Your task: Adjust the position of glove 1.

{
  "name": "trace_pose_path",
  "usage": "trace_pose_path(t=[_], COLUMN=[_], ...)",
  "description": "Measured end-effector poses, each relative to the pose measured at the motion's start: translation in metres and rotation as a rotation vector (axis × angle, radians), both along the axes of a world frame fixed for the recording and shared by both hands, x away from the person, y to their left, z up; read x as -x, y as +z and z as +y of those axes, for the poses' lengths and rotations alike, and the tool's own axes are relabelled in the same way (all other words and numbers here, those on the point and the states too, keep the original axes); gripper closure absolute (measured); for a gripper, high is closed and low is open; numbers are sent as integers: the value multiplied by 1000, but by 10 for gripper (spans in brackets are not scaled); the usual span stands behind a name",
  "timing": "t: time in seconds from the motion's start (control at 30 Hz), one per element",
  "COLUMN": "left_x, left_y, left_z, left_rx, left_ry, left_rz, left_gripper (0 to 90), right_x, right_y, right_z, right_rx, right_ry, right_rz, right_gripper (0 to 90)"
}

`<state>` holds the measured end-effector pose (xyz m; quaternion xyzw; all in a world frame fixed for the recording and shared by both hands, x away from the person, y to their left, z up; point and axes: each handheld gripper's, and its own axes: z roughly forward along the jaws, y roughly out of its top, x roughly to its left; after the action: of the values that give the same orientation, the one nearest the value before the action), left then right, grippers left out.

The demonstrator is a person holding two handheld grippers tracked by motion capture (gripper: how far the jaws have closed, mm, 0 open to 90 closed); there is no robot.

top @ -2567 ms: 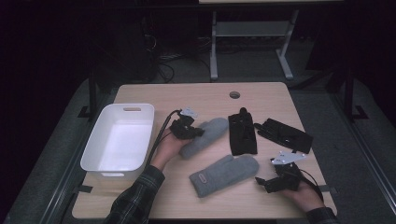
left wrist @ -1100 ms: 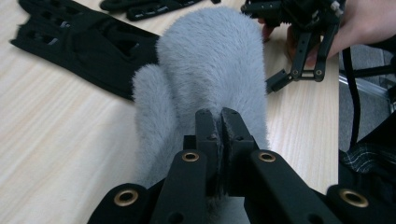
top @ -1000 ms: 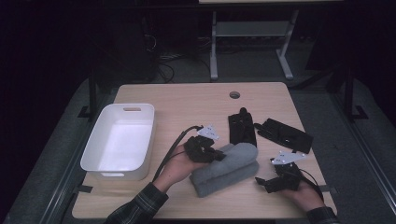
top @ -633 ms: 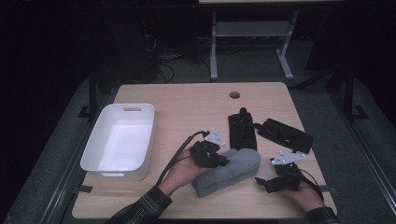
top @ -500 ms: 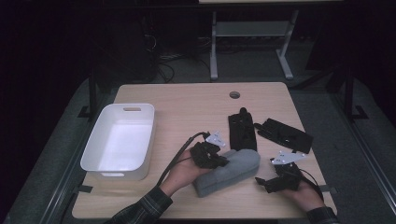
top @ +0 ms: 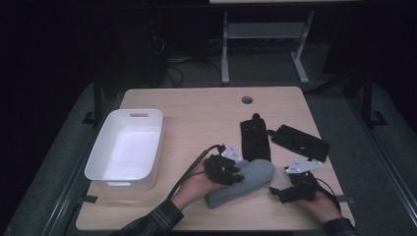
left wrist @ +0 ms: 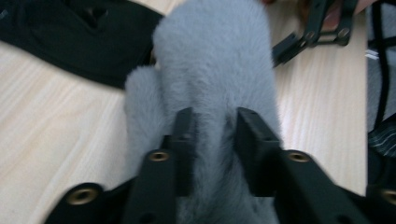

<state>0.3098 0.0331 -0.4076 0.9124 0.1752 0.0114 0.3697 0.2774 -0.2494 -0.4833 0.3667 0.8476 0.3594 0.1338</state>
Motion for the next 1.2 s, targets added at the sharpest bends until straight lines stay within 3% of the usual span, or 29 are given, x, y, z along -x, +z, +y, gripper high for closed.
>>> trace_pose_path(t=[0.17, 0.33, 0.4, 0.6, 0.7, 0.87, 1.2], left_x=[-2, -8, -15, -28, -32, -44, -40], left_y=[13, 20, 19, 11, 5, -11, -26], left_z=[10, 29, 39, 44, 40, 30, 18], left_rx=[29, 56, 66, 105, 104, 90, 15], left_ry=[8, 43, 64, 55, 44, 44, 17], left_rz=[-16, -18, -16, 21, 24, 67, 81], left_gripper=[594, 675, 613, 350, 271, 234, 193], right_x=[0, 0, 0, 0, 0, 0, 0], right_y=[0, 0, 0, 0, 0, 0, 0], right_z=[0, 0, 0, 0, 0, 0, 0], right_rx=[0, 0, 0, 0, 0, 1, 1], right_ry=[0, 1, 1, 1, 1, 2, 2], right_rz=[0, 0, -1, -1, -1, -1, -1], right_gripper=[25, 25, 25, 25, 25, 25, 25])
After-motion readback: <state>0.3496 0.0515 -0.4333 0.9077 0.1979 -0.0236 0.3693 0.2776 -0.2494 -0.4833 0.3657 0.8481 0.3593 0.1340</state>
